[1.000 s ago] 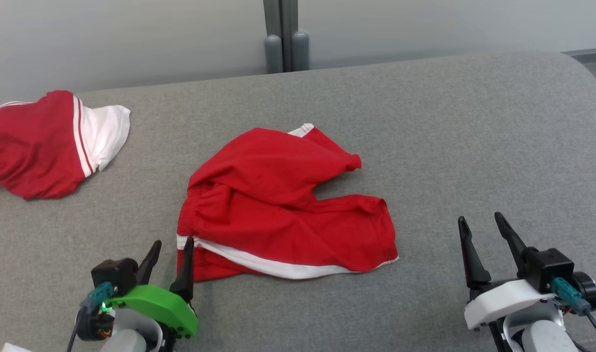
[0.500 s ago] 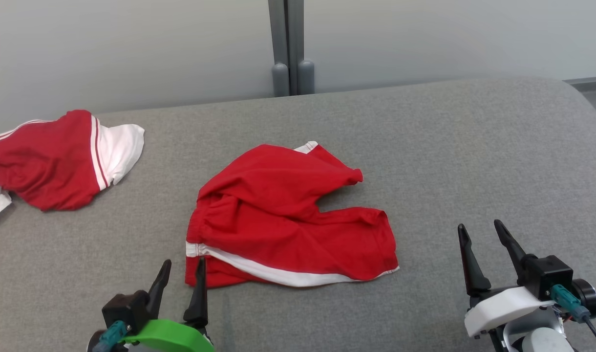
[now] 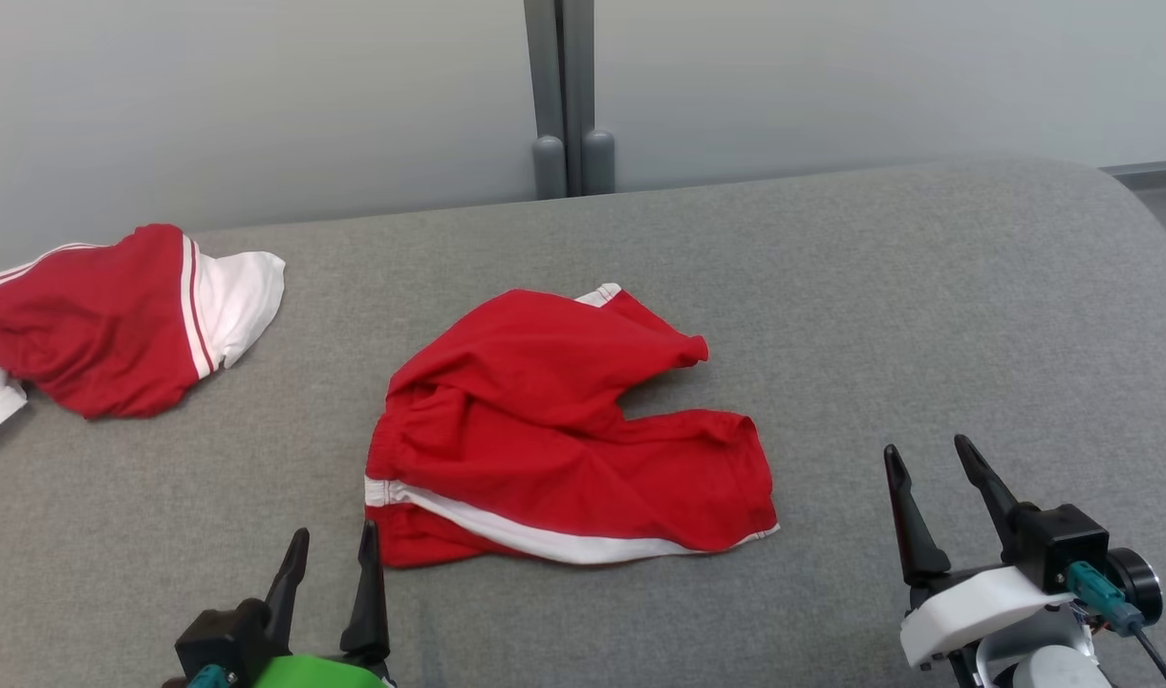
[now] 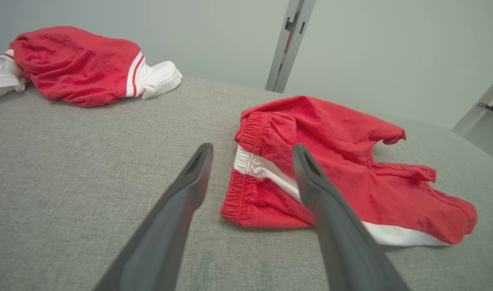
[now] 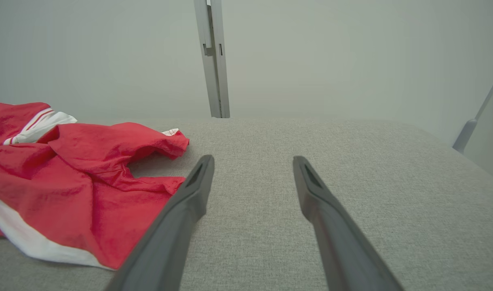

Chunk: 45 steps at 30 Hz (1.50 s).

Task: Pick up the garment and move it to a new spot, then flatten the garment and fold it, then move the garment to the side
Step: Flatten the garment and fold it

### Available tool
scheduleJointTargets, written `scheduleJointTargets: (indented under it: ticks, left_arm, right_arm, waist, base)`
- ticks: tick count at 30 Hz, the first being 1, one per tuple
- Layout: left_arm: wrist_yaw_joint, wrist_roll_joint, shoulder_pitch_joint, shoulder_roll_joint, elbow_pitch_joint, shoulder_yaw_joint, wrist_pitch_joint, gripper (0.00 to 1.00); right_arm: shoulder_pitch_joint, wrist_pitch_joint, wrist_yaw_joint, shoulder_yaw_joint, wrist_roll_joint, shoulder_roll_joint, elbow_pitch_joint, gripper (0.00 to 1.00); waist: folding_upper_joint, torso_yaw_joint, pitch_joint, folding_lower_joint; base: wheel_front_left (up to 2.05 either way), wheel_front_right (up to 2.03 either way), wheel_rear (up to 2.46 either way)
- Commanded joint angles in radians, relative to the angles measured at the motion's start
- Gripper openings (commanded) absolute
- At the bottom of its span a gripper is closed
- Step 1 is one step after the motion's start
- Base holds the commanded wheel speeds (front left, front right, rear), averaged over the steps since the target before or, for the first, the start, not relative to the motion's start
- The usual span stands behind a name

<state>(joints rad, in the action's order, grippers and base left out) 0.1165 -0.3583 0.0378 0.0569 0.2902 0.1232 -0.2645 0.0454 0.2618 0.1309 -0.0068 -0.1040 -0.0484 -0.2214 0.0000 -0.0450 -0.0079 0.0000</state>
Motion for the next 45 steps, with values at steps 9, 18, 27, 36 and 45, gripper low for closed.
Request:
scheduleJointTargets:
  ticks: [9, 18, 27, 36, 45]
  left_arm:
    - [0.013, 0.022, 0.012, -0.005, 0.001, -0.02, 0.0, 1.0]
    - [0.015, 0.006, -0.005, -0.006, 0.01, -0.001, 0.0, 1.0]
    - [0.016, 0.014, -0.034, -0.006, 0.01, 0.011, 0.0, 1.0]
    - [0.015, 0.026, -0.052, -0.005, 0.017, 0.013, 0.0, 1.0]
    - [0.015, 0.027, -0.057, -0.006, 0.018, 0.019, 0.0, 1.0]
  right_arm:
    - [-0.014, 0.005, 0.0, 0.01, 0.003, -0.004, -0.011, 1.0]
    - [-0.018, 0.005, 0.0, 0.06, 0.09, -0.004, -0.113, 1.0]
    - [0.075, 0.005, 0.0, 0.124, 0.245, -0.004, -0.288, 1.0]
    - [0.172, 0.005, 0.0, 0.169, 0.3, -0.005, -0.404, 1.0]
    - [0.214, 0.005, 0.0, 0.211, 0.29, -0.005, -0.445, 0.45]
  waist:
    - [0.0, 0.001, 0.007, 0.0]
    - [0.0, 0.022, 0.022, 0.0]
    - [0.0, 0.057, 0.067, 0.0]
    - [0.0, 0.085, 0.104, 0.0]
    - [0.0, 0.093, 0.119, 0.0]
  base:
    - [0.0, 0.0, 0.0]
    - [0.0, 0.0, 0.0]
    - [0.0, 0.0, 0.0]
    - [0.0, 0.0, 0.0]
    - [0.0, 0.0, 0.0]
